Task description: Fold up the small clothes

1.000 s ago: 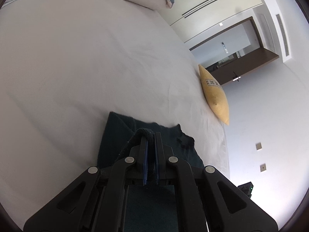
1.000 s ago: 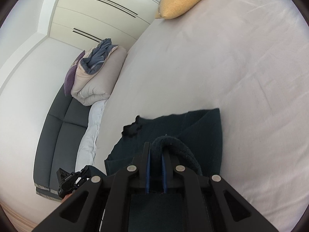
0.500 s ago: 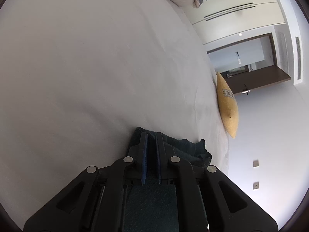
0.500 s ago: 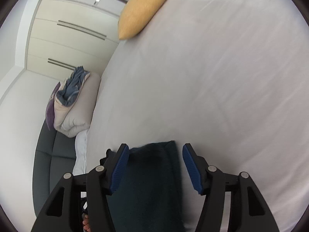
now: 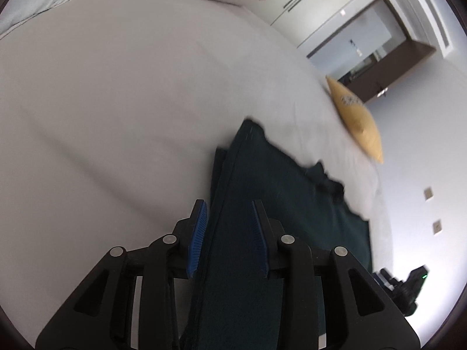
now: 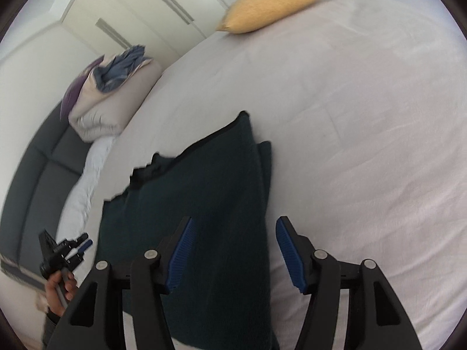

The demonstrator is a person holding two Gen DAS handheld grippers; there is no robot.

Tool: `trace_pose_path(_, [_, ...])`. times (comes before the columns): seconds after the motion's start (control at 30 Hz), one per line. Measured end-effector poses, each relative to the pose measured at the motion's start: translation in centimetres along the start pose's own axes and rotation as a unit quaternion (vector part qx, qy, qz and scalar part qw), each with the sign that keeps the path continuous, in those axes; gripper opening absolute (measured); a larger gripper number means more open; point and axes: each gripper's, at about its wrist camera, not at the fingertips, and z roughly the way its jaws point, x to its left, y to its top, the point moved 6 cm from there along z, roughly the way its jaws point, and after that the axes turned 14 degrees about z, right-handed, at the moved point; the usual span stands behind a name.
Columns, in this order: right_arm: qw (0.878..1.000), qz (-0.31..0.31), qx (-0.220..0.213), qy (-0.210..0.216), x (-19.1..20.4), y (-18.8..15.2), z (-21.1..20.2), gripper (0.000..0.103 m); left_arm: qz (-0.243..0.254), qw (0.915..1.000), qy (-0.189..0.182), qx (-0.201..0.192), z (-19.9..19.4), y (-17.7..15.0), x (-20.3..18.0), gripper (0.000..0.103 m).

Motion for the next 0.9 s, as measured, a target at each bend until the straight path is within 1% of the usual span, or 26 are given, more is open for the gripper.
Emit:
trace_pose_path(0.07, [0.999,-0.032,-0.006,-0.015,0.6,-0.9,-0.6,0.062,0.018,0.9997,0.01,0.016,0.3,-1.9,-0.3,0.03])
trace_pose_path(0.17, [0.997,-0.064,-0.021,-0.036,0.8,-2.3,-1.8,0.062,0.04,0.9988,0.009,0.026,0.4,-4.3,-1.2,0.03])
trace_pose_path(0.27, [0.996,-0.064,-0.038,-0.048,0.0,-3.1,-2.8,0.062,0.077,0.9967,0.007,0.025,-0.3,-6.2,-2.3,0.03])
trace_pose_path(0.3, [0.996,-0.06,-0.041,-0.049,-0.4,-3.3,-3.0,0.062,0.081,0.9964,0.003,0.025,-0.4,-6.6,-2.6,0.03])
trace_pose_path(0.4, [0.997,-0.042,-0.022,-0.056,-1.4,-4.2,-2.4,0.062,0.081,0.9962,0.003,0.032,0.3,-7.5,-2.4,0.03])
trace_pose_path(0.47, [0.997,-0.044,-0.008,-0.058,-1.6,-5.1,-1.9,0.062,0.076,0.9966,-0.002,0.033,0.4,-7.9,-2.1,0.03])
trace_pose_path(0.5, [0.997,-0.05,-0.006,-0.059,-1.5,-5.5,-1.7,0.057,0.075,0.9966,-0.004,0.033,0.5,-7.8,-2.0,0.03])
trace_pose_path(0.53, [0.997,-0.056,-0.004,-0.057,-1.3,-5.8,-1.6,0.048,0.076,0.9966,-0.004,0.029,0.5,-7.9,-2.0,0.03])
trace_pose_path(0.57, [0.996,-0.062,-0.002,-0.057,-1.1,-6.1,-1.4,0.042,0.08,0.9964,-0.005,0.027,0.5,-8.0,-2.0,0.029])
trace_pose_path(0.6, [0.996,-0.068,-0.001,-0.062,-1.0,-6.2,-1.3,0.035,0.086,0.9959,-0.004,0.027,0.5,-8.2,-2.1,0.022])
trace_pose_path(0.67, [0.994,-0.078,-0.012,-0.075,-0.8,-6.2,-1.4,0.025,0.097,0.9949,0.002,0.026,0.4,-8.3,-2.2,0.015])
trace_pose_path(0.7, [0.994,-0.081,-0.014,-0.078,-0.8,-6.2,-1.4,0.016,0.101,0.9946,0.006,0.024,0.1,-8.2,-2.2,0.01])
trace_pose_path(0.73, [0.993,-0.081,-0.017,-0.081,-0.8,-6.1,-1.6,0.013,0.103,0.9944,0.009,0.023,0.0,-8.2,-2.2,0.008])
trace_pose_path(0.9, [0.994,-0.079,-0.015,-0.079,-1.0,-6.2,-1.8,0.01,0.108,0.9938,0.02,0.014,-1.4,-8.1,-1.9,0.005])
